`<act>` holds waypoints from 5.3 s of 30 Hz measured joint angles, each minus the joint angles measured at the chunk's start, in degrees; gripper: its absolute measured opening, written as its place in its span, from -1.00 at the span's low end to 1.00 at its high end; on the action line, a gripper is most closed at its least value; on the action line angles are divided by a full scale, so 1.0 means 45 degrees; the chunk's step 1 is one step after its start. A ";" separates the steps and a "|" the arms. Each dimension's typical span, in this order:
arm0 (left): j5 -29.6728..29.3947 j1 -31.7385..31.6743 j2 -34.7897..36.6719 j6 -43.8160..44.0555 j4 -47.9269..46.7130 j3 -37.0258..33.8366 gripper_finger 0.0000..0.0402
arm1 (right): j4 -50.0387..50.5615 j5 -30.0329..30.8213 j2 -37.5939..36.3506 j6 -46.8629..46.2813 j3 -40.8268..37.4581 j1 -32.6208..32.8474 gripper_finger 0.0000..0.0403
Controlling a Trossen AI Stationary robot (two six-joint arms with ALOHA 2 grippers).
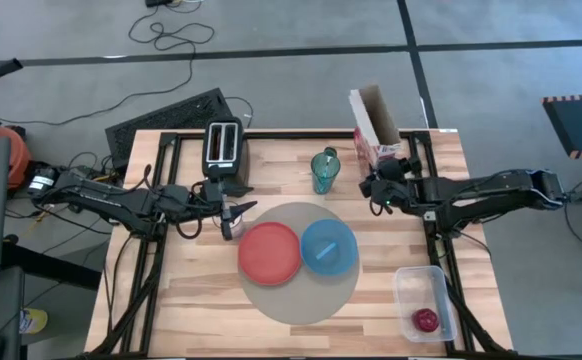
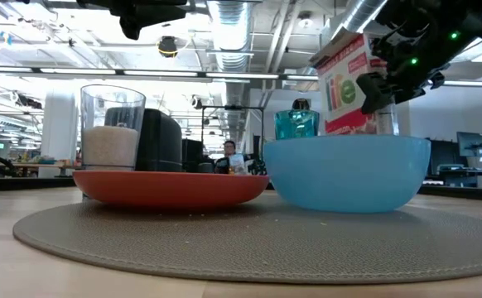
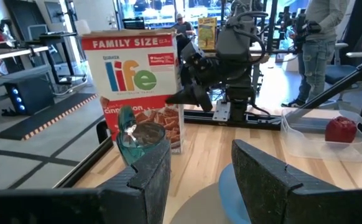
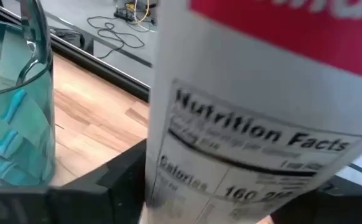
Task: Arrange a breakfast setting
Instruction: Pour the cereal from the cereal box into the bowl
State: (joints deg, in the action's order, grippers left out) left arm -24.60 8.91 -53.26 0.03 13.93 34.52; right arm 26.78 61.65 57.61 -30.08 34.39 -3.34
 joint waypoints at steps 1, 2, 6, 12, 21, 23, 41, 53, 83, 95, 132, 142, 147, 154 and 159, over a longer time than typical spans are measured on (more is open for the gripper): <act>0.0000 0.0000 -0.0004 0.0000 0.0000 0.0000 -0.21 | 0.0084 -0.0004 -0.0072 0.0025 0.0000 -0.0040 0.31; 0.0000 0.0000 -0.0002 -0.0002 0.0000 0.0000 -0.21 | 0.0154 -0.0005 -0.0139 0.0032 0.0000 -0.0047 0.25; 0.0000 0.0000 -0.0002 -0.0005 -0.0003 0.0000 -0.21 | 0.0469 -0.0013 -0.0375 0.0043 0.0000 -0.0047 -0.02; 0.0000 0.0000 -0.0004 -0.0005 -0.0061 0.0000 -0.21 | 0.0706 -0.0135 -0.0598 0.0338 0.0000 -0.0047 -0.38; -0.0002 0.0000 -0.0004 -0.0005 -0.0070 0.0000 -0.21 | 0.1029 -0.0227 -0.0716 0.0661 0.0000 -0.0374 -0.72; -0.0003 0.0000 -0.0004 -0.0005 -0.0076 0.0000 -0.21 | 0.1052 -0.0294 -0.0885 0.0821 -0.0001 -0.0471 -0.81; -0.0039 0.0000 -0.0004 0.0064 -0.0083 0.0000 -0.21 | 0.1388 -0.0277 -0.4649 0.3609 0.0780 -0.0404 -0.88; -0.0029 0.0000 -0.0004 0.0603 -0.0112 0.0000 -0.21 | -0.0024 -0.1440 -0.4994 0.6316 0.2631 0.0344 -0.88; -0.1175 0.0000 -0.0004 0.1225 -0.0068 0.0000 0.95 | -0.4579 -0.9515 -0.4882 0.7686 0.3263 0.1295 -0.88; 0.0817 -0.0059 -0.1260 0.0717 0.2494 0.0007 0.95 | -0.6765 -1.2000 -0.4093 0.8134 0.2905 0.1293 -0.88; 0.3311 -0.0578 -0.5993 -0.0579 0.9602 0.2152 0.51 | -1.1351 -1.4076 -0.0719 0.8022 0.2939 0.1298 -0.88; 0.3356 -0.0588 -0.6003 -0.0874 0.9457 0.2152 -0.22 | -1.1229 -1.4066 -0.0807 0.8022 0.2924 0.1298 -0.65; 0.3372 -0.0588 -0.5683 -0.0764 0.9256 0.1908 -0.21 | -1.0960 -1.4059 -0.0802 0.8018 0.2914 0.1373 -0.51; 0.3412 -0.0571 -0.4486 -0.0444 0.7212 0.1700 -0.24 | -1.0089 -1.4013 -0.1355 0.8003 0.2879 0.1682 0.05; 0.3244 -0.0471 -0.3424 -0.0282 0.5107 0.1685 -0.23 | -0.8938 -1.4003 -0.2179 0.7978 0.2895 0.1677 0.26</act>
State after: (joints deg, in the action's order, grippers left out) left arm -10.00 6.79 -68.67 -1.23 36.92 42.11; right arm -13.44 -1.37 47.80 5.82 47.42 4.21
